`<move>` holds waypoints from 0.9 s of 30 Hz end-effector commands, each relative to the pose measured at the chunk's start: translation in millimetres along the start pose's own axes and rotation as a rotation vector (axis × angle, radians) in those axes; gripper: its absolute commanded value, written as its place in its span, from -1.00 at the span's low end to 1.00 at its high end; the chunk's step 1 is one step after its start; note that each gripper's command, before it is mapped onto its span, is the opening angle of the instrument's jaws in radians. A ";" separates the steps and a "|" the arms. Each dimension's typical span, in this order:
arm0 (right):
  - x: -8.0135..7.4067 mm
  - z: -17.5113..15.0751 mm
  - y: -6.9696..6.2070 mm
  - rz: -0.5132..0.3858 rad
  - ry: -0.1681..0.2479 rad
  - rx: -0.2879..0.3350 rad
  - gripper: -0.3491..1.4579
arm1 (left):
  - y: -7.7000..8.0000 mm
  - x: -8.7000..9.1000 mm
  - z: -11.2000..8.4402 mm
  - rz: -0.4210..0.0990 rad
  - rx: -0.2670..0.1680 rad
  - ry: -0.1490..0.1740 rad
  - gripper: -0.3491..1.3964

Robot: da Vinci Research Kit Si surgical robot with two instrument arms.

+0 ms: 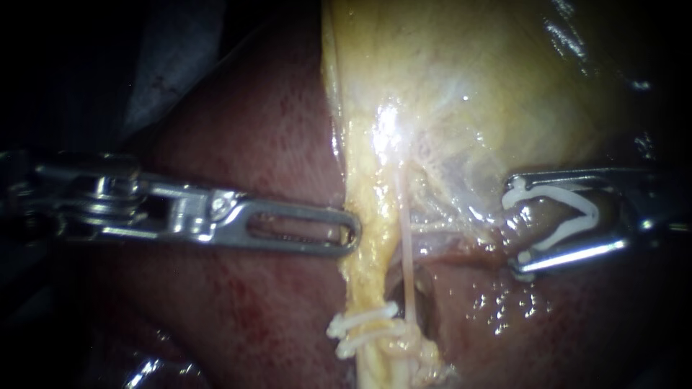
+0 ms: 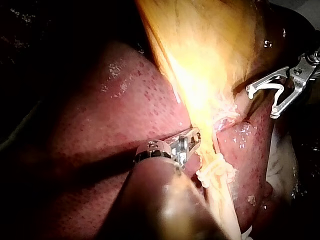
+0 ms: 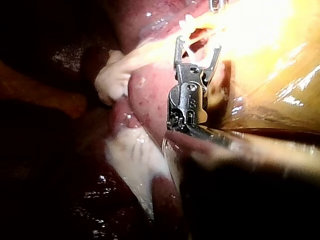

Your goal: Clipping third clip left tube

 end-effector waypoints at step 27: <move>-2.3 3.9 -0.8 0.019 -0.006 0.023 0.05 | -4.0 0.1 -7.7 -0.021 0.011 -0.002 -1.00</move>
